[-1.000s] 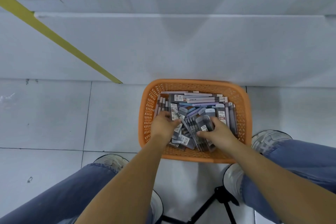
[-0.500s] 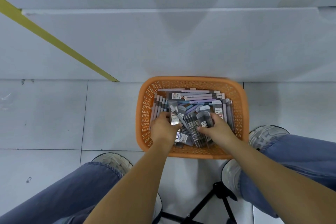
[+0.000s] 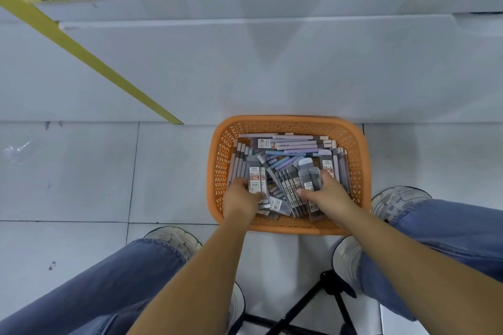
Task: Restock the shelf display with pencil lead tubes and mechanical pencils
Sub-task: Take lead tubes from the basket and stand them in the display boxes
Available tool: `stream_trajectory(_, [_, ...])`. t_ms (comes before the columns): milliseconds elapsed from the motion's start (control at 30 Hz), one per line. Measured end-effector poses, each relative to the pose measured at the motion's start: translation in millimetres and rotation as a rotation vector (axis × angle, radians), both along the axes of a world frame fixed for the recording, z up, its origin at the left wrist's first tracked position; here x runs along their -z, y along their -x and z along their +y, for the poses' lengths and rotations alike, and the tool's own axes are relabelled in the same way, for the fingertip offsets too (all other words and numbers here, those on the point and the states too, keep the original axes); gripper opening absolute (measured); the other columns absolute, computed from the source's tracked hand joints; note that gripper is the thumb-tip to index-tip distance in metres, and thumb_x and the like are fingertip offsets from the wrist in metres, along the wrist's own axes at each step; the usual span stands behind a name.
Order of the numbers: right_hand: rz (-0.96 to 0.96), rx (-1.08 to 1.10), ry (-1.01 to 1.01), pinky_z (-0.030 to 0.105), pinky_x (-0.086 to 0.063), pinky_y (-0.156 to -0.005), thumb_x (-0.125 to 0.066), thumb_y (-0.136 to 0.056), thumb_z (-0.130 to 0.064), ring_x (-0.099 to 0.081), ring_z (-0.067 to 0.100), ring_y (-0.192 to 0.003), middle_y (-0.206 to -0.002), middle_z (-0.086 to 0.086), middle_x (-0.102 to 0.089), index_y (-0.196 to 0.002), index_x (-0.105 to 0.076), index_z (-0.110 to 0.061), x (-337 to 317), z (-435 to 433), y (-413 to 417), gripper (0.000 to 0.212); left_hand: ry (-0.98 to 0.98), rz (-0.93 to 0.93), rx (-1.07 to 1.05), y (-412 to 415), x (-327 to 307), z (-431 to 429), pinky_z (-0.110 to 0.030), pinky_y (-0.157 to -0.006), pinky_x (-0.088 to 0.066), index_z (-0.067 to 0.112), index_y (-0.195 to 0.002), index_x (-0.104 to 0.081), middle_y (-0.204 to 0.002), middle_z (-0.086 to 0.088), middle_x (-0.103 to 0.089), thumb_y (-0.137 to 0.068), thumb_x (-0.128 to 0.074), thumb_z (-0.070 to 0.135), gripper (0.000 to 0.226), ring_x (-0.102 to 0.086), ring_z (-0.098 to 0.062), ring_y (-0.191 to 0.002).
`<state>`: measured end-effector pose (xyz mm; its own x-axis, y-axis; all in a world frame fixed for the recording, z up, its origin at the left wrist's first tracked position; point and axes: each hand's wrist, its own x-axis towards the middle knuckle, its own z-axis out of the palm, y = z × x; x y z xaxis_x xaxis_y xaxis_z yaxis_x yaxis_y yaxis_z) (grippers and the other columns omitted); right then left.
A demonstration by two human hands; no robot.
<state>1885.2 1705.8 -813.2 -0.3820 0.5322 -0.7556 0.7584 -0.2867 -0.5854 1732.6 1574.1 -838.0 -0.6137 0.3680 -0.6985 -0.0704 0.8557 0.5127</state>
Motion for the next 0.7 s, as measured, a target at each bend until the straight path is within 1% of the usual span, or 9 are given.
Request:
stream_trajectory(67, [0.004, -0.004, 0.032, 0.047, -0.041, -0.109, -0.078, -0.080, -0.028, -0.050, 0.026, -0.128, -0.142, 0.004, -0.053, -0.145, -0.038, -0.018, 0.4, -1.6, 1.7, 0.077, -0.002, -0.050, -0.010, 2.6, 1.0, -2.4, -0.014, -0.053, -0.040, 0.024, -0.096, -0.062, -0.080, 0.016, -0.062, -0.083, -0.081, 0.016, 0.025, -0.056, 0.004, -0.068])
stream_trajectory(167, [0.018, 0.010, 0.071, 0.047, -0.040, -0.109, -0.080, -0.078, -0.030, -0.048, 0.026, -0.131, -0.144, 0.002, -0.050, -0.147, -0.034, -0.019, 1.7, -7.1, 9.7, 0.083, 0.001, -0.078, -0.048, 4.7, 1.6, -1.6, -0.014, -0.053, -0.042, 0.025, -0.091, -0.062, -0.084, 0.011, -0.067, -0.083, -0.080, 0.017, 0.022, -0.060, 0.001, -0.069])
stream_trajectory(233, [0.012, 0.008, 0.038, 0.040, -0.044, -0.105, -0.079, -0.079, -0.030, -0.050, 0.022, -0.128, -0.144, 0.000, -0.049, -0.148, -0.032, -0.018, 3.8, -10.9, 15.4, 0.084, -0.021, -0.071, -0.085, 2.2, 1.6, 2.8, -0.013, -0.051, -0.041, 0.028, -0.088, -0.058, -0.084, 0.013, -0.068, -0.081, -0.082, 0.021, 0.027, -0.060, 0.002, -0.068])
stream_trajectory(300, [0.017, 0.021, -0.007, 0.024, -0.047, -0.084, -0.078, -0.080, -0.028, -0.056, 0.011, -0.110, -0.132, -0.007, -0.055, -0.141, -0.038, -0.020, 4.3, -12.3, 18.1, 0.073, -0.033, -0.055, -0.121, -2.3, 0.1, 9.7, -0.020, -0.056, -0.047, 0.027, -0.096, -0.055, -0.086, 0.013, -0.067, -0.076, -0.086, 0.027, 0.037, -0.064, -0.003, -0.072])
stream_trajectory(333, [0.020, 0.032, -0.020, 0.022, -0.044, -0.079, -0.078, -0.081, -0.027, -0.056, 0.010, -0.106, -0.123, -0.011, -0.055, -0.139, -0.040, -0.022, 4.2, -11.9, 17.9, 0.069, -0.023, -0.037, -0.126, -4.4, -0.7, 13.2, -0.025, -0.061, -0.050, 0.024, -0.102, -0.054, -0.089, 0.011, -0.067, -0.075, -0.087, 0.029, 0.043, -0.066, -0.008, -0.076])
stream_trajectory(433, [0.016, 0.052, -0.031, 0.031, -0.049, -0.084, -0.078, -0.081, -0.025, -0.059, 0.014, -0.105, -0.117, -0.007, -0.061, -0.125, -0.047, -0.025, 6.4, -6.0, 11.9, 0.054, 0.005, 0.009, -0.103, -8.2, 0.1, 21.4, -0.034, -0.075, -0.056, 0.017, -0.112, -0.053, -0.101, 0.003, -0.069, -0.075, -0.087, 0.026, 0.051, -0.068, -0.019, -0.090])
stream_trajectory(567, [0.030, 0.078, -0.039, 0.017, -0.043, -0.065, -0.077, -0.082, -0.022, -0.052, -0.007, -0.083, -0.097, -0.022, -0.056, -0.111, -0.044, -0.034, 3.9, 3.2, 5.2, 0.045, -0.021, -0.045, -0.078, -3.9, 5.3, 19.6, -0.018, -0.053, -0.048, 0.020, -0.107, -0.058, -0.102, 0.000, -0.072, -0.081, -0.081, 0.015, 0.035, -0.063, -0.007, -0.071])
stream_trajectory(633, [0.033, 0.086, -0.040, 0.022, -0.047, -0.068, -0.076, -0.083, -0.022, -0.051, -0.006, -0.082, -0.097, -0.019, -0.056, -0.112, -0.044, -0.033, 2.7, 5.0, 5.4, 0.044, -0.032, -0.081, -0.086, -0.5, 7.6, 13.2, -0.017, -0.055, -0.048, 0.016, -0.111, -0.067, -0.106, -0.004, -0.074, -0.086, -0.075, 0.010, 0.027, -0.062, -0.007, -0.071])
stream_trajectory(700, [0.030, 0.084, -0.032, 0.030, -0.050, -0.079, -0.075, -0.083, -0.023, -0.056, 0.003, -0.090, -0.108, -0.013, -0.059, -0.122, -0.046, -0.024, 0.8, 4.0, 7.3, 0.048, -0.048, -0.131, -0.139, 2.8, 6.8, 7.5, -0.027, -0.068, -0.057, 0.012, -0.113, -0.070, -0.111, -0.007, -0.075, -0.088, -0.073, 0.008, 0.026, -0.067, -0.017, -0.084])
